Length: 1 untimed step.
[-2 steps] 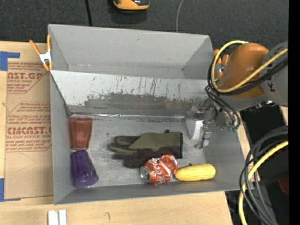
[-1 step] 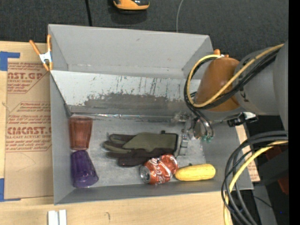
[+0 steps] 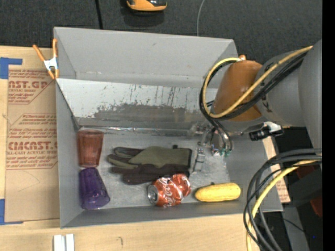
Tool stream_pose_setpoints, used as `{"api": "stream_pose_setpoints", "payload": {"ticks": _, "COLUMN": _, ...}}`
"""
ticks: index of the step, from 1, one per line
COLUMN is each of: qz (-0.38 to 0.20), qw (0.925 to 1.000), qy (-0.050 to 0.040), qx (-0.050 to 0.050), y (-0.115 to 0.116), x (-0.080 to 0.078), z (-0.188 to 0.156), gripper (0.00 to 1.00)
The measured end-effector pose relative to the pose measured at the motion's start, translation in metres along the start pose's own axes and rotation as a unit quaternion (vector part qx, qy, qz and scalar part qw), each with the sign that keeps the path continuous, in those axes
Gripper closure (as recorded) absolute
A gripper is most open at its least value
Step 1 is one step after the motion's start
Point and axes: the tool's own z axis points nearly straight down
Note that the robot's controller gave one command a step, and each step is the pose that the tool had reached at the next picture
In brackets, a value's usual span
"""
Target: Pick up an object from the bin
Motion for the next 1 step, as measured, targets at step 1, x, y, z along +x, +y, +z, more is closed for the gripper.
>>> {"api": "stream_pose_setpoints", "payload": {"ticks": 1, "qz": 0.087, "qw": 0.9962, "qy": -0.0021, "qx": 0.0, "y": 0.0236, "x": -0.0052, "z": -0.0042, "gripper": 0.0}}
